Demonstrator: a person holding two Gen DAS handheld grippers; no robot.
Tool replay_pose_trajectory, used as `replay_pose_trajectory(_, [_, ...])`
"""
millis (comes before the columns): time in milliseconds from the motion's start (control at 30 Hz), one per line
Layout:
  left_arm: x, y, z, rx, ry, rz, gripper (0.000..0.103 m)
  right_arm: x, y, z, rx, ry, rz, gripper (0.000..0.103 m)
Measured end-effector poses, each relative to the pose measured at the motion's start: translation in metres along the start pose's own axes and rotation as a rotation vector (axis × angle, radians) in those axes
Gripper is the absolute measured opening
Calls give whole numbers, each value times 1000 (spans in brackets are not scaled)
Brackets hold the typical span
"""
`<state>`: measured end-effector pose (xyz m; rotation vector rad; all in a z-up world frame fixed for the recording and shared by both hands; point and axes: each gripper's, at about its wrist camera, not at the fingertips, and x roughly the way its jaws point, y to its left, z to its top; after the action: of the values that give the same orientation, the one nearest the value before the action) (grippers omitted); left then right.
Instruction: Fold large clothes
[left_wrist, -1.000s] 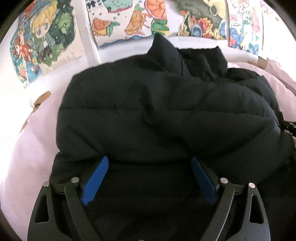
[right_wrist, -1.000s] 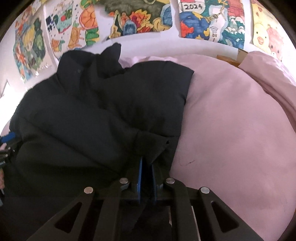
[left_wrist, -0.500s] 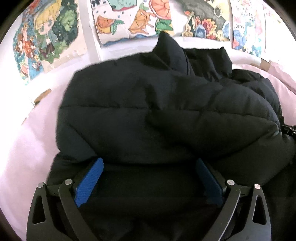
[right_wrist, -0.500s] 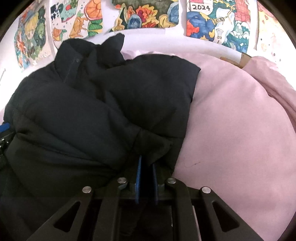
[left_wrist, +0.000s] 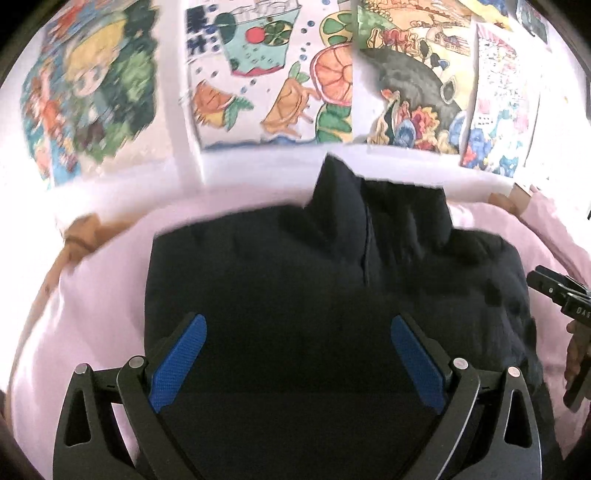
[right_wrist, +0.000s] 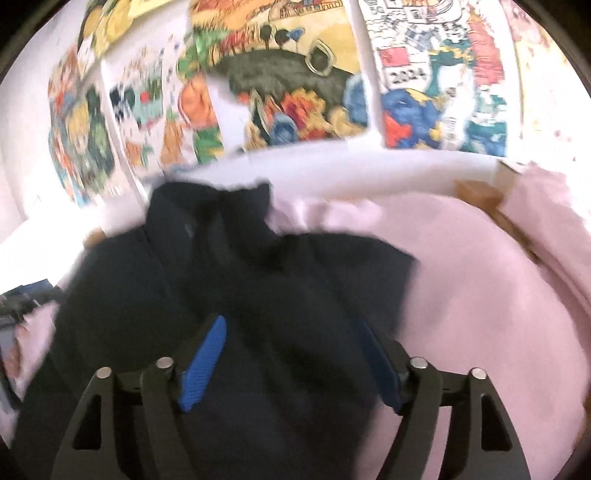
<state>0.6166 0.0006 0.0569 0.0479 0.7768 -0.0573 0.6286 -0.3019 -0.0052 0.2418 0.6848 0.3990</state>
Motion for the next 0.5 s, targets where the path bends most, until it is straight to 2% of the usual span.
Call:
replay_pose_trajectory(133, [25, 3, 42, -28, -18, -33, 98, 36, 4, 34, 99, -7, 122, 75])
replay_pose_trajectory(267, [55, 4, 72, -72, -66, -32, 98, 79, -1, 56, 206, -52, 116, 75])
replay_pose_trajectory(333, [74, 5, 82, -113, -76, -62, 98, 100, -12, 61, 306, -67, 153, 75])
replay_pose_trajectory(367, [82, 4, 86, -123, -71, -65, 98, 107, -17, 61, 343, -81, 183, 71])
replay_pose_trajectory(400, [91, 2, 89, -128, -58, -59, 98, 114, -20, 61, 370, -94, 206, 63])
replay_pose_trajectory(500, [114, -1, 96, -140, -44, -35, 95, 127, -21, 58, 370, -106, 235, 51])
